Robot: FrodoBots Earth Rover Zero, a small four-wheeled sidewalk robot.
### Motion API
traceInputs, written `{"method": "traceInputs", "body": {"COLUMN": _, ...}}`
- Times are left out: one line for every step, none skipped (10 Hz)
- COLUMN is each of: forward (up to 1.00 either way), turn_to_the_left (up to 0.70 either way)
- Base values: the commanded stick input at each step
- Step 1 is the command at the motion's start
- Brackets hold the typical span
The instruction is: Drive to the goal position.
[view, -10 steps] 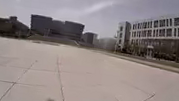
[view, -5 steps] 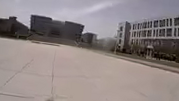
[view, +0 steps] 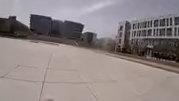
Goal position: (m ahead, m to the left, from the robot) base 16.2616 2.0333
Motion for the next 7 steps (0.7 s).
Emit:
{"method": "traceInputs", "body": {"forward": 0.70, "turn_to_the_left": 0.00}}
{"method": "traceInputs", "body": {"forward": 0.70, "turn_to_the_left": 0.00}}
{"method": "traceInputs", "body": {"forward": 0.70, "turn_to_the_left": 0.00}}
{"method": "traceInputs", "body": {"forward": 0.70, "turn_to_the_left": 0.00}}
{"method": "traceInputs", "body": {"forward": 0.70, "turn_to_the_left": 0.00}}
{"method": "traceInputs", "body": {"forward": 0.70, "turn_to_the_left": 0.00}}
{"method": "traceInputs", "body": {"forward": 0.70, "turn_to_the_left": 0.00}}
